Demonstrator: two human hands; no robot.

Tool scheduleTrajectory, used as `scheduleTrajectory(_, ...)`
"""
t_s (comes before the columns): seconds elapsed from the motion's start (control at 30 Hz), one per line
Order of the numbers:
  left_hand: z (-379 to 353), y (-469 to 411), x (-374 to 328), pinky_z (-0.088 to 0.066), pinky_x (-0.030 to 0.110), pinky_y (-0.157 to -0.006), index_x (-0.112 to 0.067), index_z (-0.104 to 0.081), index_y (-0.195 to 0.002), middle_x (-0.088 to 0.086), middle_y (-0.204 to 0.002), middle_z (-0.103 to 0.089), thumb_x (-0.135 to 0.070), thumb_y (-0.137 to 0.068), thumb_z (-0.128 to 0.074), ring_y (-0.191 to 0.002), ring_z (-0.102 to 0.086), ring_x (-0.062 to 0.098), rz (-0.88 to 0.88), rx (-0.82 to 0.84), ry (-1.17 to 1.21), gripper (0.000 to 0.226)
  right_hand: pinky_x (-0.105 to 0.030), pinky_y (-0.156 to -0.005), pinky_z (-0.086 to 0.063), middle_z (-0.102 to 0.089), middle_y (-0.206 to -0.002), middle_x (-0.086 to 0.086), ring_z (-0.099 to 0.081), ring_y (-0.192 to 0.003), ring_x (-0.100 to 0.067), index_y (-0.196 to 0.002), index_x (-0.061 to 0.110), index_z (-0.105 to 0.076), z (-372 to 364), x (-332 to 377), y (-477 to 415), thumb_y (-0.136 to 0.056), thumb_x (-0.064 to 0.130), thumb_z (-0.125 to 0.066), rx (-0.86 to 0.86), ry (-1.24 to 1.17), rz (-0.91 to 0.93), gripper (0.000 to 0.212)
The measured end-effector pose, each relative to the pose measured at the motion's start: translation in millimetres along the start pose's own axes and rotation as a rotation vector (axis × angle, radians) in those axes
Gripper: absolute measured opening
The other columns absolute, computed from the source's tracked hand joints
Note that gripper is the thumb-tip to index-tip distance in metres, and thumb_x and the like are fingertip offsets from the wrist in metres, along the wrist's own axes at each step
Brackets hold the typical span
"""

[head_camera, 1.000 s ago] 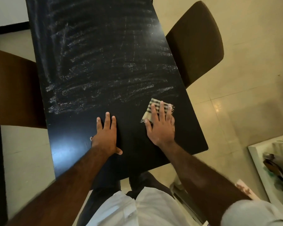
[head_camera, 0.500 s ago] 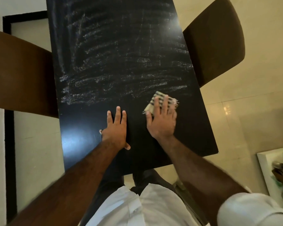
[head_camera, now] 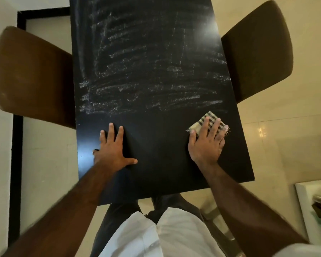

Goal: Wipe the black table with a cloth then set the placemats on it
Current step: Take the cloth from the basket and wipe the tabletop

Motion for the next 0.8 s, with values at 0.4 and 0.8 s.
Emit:
scheduleTrajectory(0.4, 3.3, -7.9, 44.8, -0.027, 0.081, -0.124, -0.041, 0.018, -0.172, -0.011, -0.177, 0.037, -0.068, -0.077, -0.090, -0.168, 0.022, 0.033, -0.050, 0.023, -0.002, 0.147, -0.062, -0.132, -0.018, 0.012, -0.185, -0.009, 0.008, -0.169, -0.044, -0.177, 0.033, -0.006, -52.7, 169.6, 69.2, -0.110, 0.065, -0.040, 0.049, 0.088, 0.546, 0.082)
scheduleTrajectory(0.8, 9.3, -16.7, 106.4, -0.022, 0.068, -0.130, -0.033, 0.018, -0.173, -0.003, -0.177, 0.038, -0.057, -0.079, -0.094, -0.166, 0.025, 0.038, -0.084, 0.033, 0.034, 0.148, -0.070, -0.131, -0.022, 0.015, -0.183, -0.015, 0.009, -0.168, -0.049, -0.177, 0.028, 0.005, -44.3, 141.2, 68.1, -0.110, 0.069, -0.030, 0.008, 0.053, 0.086, 0.085)
Point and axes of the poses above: each hand's wrist, its own y-axis away from the middle knuckle, its own z-axis out of the back of the hand, x = y × z, the point moved 1 cm from there along -y, towards the middle knuckle
